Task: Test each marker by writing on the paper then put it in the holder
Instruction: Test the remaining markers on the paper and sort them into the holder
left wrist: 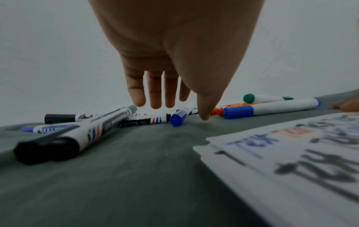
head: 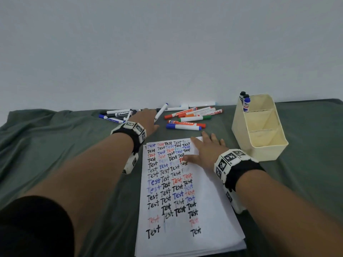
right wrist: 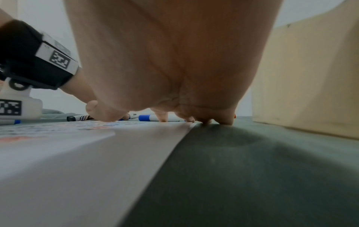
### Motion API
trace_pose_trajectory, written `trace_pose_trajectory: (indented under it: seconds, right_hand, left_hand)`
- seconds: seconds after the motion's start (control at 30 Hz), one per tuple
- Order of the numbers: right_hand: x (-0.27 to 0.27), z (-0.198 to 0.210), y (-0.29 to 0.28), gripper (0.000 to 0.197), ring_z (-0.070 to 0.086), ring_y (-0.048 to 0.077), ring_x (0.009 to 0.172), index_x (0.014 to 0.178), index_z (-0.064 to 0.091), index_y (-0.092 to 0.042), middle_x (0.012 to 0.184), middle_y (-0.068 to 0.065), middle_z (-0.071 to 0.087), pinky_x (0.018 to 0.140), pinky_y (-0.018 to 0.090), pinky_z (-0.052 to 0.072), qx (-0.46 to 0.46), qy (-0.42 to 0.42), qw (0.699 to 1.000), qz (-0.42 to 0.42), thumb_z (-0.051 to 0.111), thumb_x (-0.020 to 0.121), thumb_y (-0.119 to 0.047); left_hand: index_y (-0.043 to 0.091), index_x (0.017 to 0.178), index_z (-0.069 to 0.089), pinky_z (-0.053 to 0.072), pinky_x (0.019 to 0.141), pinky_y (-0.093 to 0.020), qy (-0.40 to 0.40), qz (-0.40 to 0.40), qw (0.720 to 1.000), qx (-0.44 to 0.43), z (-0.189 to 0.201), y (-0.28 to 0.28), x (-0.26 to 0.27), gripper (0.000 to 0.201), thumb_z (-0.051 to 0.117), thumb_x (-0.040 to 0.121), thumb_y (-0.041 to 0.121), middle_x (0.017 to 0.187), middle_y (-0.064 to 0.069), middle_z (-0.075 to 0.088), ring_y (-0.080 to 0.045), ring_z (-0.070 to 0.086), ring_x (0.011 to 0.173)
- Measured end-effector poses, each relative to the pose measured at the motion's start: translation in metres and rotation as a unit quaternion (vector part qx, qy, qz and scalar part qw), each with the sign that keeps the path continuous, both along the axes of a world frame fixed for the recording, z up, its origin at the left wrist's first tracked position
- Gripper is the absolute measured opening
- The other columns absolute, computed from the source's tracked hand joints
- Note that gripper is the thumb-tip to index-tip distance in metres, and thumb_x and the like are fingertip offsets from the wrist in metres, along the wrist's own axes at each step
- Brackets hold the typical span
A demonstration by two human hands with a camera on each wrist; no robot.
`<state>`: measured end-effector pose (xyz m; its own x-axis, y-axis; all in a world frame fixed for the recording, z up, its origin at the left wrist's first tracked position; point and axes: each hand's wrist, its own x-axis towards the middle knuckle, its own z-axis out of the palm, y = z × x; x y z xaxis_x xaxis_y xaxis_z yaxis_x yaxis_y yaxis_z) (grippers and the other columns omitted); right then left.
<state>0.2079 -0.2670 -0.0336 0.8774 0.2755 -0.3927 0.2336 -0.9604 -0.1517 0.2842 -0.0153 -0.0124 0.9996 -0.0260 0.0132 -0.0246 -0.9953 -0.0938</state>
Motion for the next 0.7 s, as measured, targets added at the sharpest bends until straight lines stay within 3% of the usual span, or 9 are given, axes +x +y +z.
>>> trace_pose_trajectory:
  seconds: [0.07, 0.17, 0.27, 0.33, 0.43, 0.57, 0.7]
  right_hand:
    - [-0.001, 0.002, -0.001, 0.097, -0.008, 0.034, 0.157, 0.163, 0.005, -0.036, 0.172, 0.006, -0.01, 0.125, 0.059, 0.002, 0.005, 0.001, 1.0, -0.003, 0.04, 0.086, -0.085]
    - [0.0, 0.002, 0.0, 0.098, -0.008, 0.033, 0.157, 0.163, 0.005, -0.035, 0.172, 0.006, -0.01, 0.125, 0.059, 0.002, 0.011, 0.005, 1.0, -0.004, 0.041, 0.087, -0.085]
    - [0.002, 0.001, 0.0, 0.102, -0.006, 0.033, 0.157, 0.164, 0.003, -0.029, 0.172, 0.005, -0.007, 0.125, 0.059, 0.003, 0.019, 0.003, 1.0, -0.014, 0.042, 0.087, -0.083]
    - [0.004, 0.0, 0.0, 0.103, -0.003, 0.032, 0.158, 0.164, 0.003, -0.026, 0.172, 0.005, -0.003, 0.125, 0.059, 0.006, 0.029, -0.006, 0.999, -0.018, 0.043, 0.087, -0.083]
    - [0.006, 0.001, -0.001, 0.103, 0.003, 0.033, 0.157, 0.164, 0.004, -0.023, 0.172, 0.005, 0.002, 0.124, 0.06, 0.011, 0.056, -0.014, 0.998, -0.022, 0.043, 0.088, -0.081]
    - [0.006, 0.003, -0.003, 0.095, 0.016, 0.027, 0.156, 0.162, 0.009, -0.023, 0.171, 0.004, 0.012, 0.123, 0.056, 0.022, 0.125, -0.057, 0.99, -0.016, 0.049, 0.092, -0.073]
    - [0.001, 0.006, -0.004, 0.098, 0.013, 0.028, 0.156, 0.161, -0.002, -0.031, 0.171, 0.0, -0.006, 0.122, 0.056, 0.025, 0.224, -0.188, 0.956, -0.007, 0.064, 0.093, -0.056]
  left_hand:
    - [0.018, 0.113, 0.057, 0.054, 0.078, -0.041, 0.011, 0.015, 0.999, 0.047, -0.001, -0.004, 0.007, 0.04, 0.06, 0.091, 0.052, 0.105, -0.005, 0.054, -0.027, 0.058, 0.098]
    - [0.015, 0.11, 0.062, 0.054, 0.085, -0.042, 0.017, 0.026, 0.997, 0.068, -0.007, -0.003, 0.013, 0.042, 0.055, 0.094, 0.053, 0.103, -0.006, 0.053, -0.027, 0.057, 0.101]
    - [0.017, 0.114, 0.067, 0.05, 0.088, -0.04, -0.011, 0.026, 0.996, 0.082, -0.008, -0.002, 0.013, 0.03, 0.052, 0.099, 0.039, 0.112, -0.009, 0.057, -0.029, 0.053, 0.113]
    - [0.017, 0.113, 0.068, 0.051, 0.085, -0.04, -0.034, 0.036, 0.997, 0.062, -0.003, -0.001, 0.008, 0.026, 0.05, 0.099, 0.027, 0.11, -0.009, 0.06, -0.029, 0.055, 0.109]
    - [0.015, 0.106, 0.066, 0.052, 0.083, -0.037, -0.055, 0.064, 0.993, -0.081, 0.01, 0.004, -0.003, 0.018, 0.054, 0.095, 0.022, 0.1, -0.006, 0.065, -0.026, 0.06, 0.094]
    - [0.033, 0.102, 0.063, 0.044, 0.08, -0.027, -0.089, 0.044, 0.953, -0.288, 0.024, 0.003, -0.037, 0.012, 0.061, 0.092, 0.025, 0.098, 0.009, 0.064, -0.013, 0.058, 0.091]
    - [0.039, 0.107, 0.061, 0.041, 0.064, -0.016, -0.104, -0.024, 0.932, -0.347, 0.036, -0.012, -0.076, 0.014, 0.058, 0.097, 0.029, 0.096, 0.018, 0.062, 0.0, 0.057, 0.08]
